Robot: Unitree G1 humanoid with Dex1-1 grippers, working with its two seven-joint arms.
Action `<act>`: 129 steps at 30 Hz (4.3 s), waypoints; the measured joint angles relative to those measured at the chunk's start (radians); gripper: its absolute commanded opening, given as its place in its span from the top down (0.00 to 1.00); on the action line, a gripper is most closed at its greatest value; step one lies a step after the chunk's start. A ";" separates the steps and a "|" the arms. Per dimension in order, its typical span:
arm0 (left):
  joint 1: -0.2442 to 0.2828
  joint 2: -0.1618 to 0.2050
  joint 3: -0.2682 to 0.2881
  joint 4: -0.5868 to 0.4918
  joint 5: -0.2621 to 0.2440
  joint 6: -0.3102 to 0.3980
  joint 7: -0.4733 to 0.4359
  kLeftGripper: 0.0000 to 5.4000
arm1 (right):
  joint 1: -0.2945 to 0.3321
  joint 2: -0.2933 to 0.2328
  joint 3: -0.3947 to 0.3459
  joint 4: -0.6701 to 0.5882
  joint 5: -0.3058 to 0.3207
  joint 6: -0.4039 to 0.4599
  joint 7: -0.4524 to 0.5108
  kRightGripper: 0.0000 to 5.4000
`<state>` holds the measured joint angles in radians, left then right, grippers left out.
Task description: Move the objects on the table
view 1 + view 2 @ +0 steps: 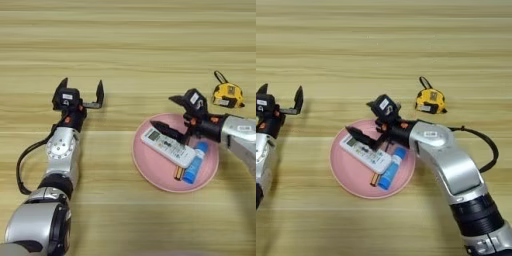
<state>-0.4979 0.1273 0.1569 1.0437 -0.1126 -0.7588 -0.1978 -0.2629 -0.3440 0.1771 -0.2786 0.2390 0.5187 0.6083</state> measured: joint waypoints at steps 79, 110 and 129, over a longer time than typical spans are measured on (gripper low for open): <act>-0.005 0.000 -0.004 0.009 0.000 -0.005 0.000 0.00 | -0.483 0.140 -0.407 1.345 -0.135 -0.577 -0.674 0.01; -0.005 0.000 -0.004 0.010 0.000 -0.004 0.000 0.00 | -0.434 0.160 -0.430 1.285 -0.107 -0.486 -0.650 0.01; -0.005 0.000 -0.003 0.010 0.000 -0.005 -0.001 0.00 | -0.457 0.150 -0.430 1.330 -0.110 -0.486 -0.667 0.14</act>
<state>-0.5029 0.1273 0.1535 1.0540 -0.1123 -0.7633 -0.1984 -0.7197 -0.1938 -0.2530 1.0515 0.1286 0.0322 -0.0590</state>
